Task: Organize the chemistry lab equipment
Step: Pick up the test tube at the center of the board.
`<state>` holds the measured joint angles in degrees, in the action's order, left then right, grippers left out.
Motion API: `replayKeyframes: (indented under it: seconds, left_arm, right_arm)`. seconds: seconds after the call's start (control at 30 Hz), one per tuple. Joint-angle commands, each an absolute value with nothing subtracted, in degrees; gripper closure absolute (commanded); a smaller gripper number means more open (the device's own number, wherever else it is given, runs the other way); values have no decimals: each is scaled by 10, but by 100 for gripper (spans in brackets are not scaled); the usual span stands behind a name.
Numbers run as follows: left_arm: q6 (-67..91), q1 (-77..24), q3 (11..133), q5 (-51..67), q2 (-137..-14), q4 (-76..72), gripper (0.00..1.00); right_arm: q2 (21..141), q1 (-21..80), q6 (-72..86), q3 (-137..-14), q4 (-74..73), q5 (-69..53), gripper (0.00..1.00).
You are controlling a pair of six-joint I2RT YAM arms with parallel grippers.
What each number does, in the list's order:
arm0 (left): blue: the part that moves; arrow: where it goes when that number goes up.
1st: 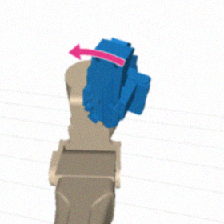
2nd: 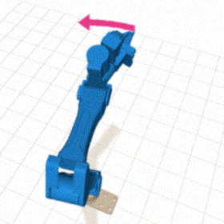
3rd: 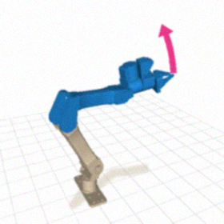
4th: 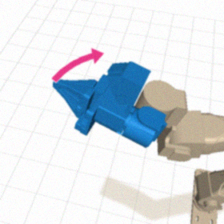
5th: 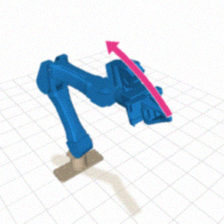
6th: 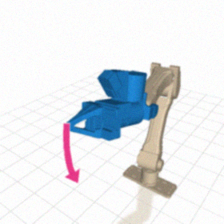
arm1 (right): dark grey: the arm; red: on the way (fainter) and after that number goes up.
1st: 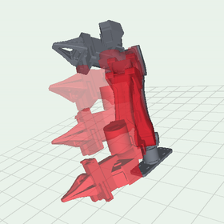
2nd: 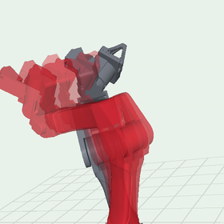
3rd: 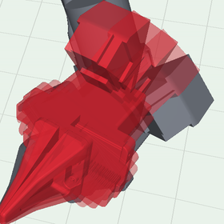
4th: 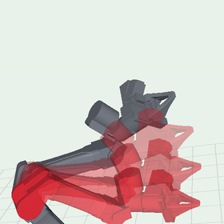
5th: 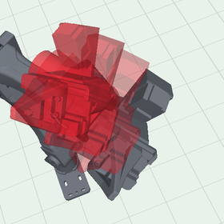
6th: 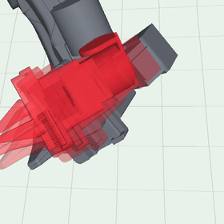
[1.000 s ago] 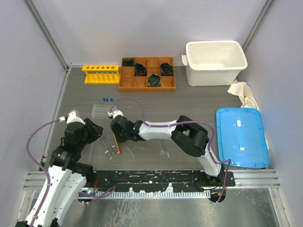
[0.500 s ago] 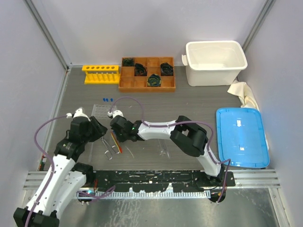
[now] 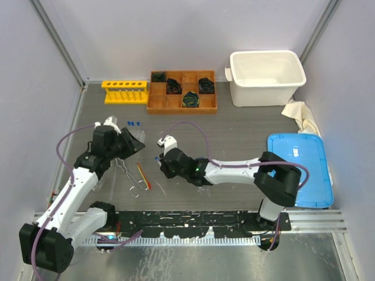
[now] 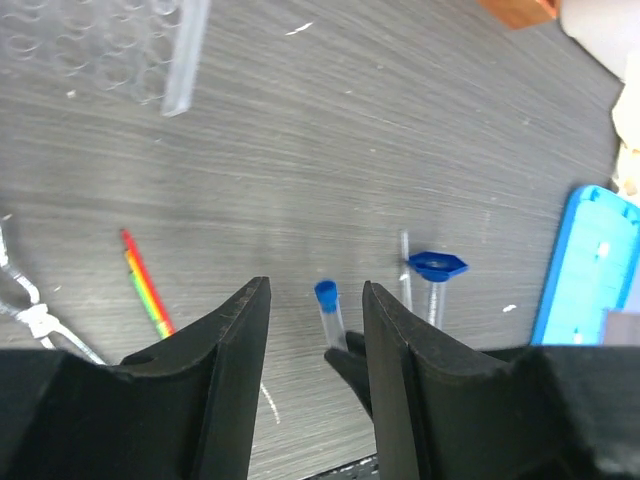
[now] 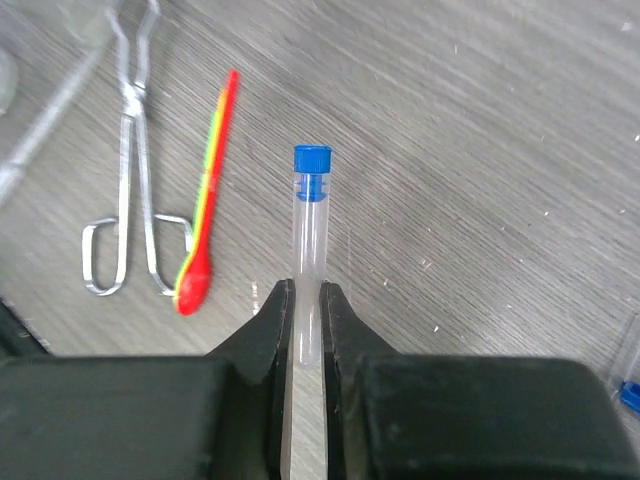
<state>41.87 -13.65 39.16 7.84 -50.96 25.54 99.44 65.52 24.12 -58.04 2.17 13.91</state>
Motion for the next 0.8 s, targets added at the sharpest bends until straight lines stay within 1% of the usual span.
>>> replayKeyframes:
  seconds: [0.0,0.17,0.53,0.6,0.7,0.77]
  left_arm:
    - [436,-139,428,166,-547,180,57]
    - [444,-159,433,194,-585,165,59]
    - [455,-191,429,191,-573,163,59]
    - [455,-192,429,191,-571,166,61]
    - [452,-192,430,194,-570,171,67]
    - [451,-193,428,199,-570,173,67]
  right_arm:
    - [905,669,221,-515,205,147,99]
    - [880,676,213,-490,258,165,99]
    - [908,676,200,-524,250,178,99]
    - [910,677,199,-526,250,180,99]
    - [913,677,199,-529,248,186,99]
    - [914,677,198,-529,248,188,99]
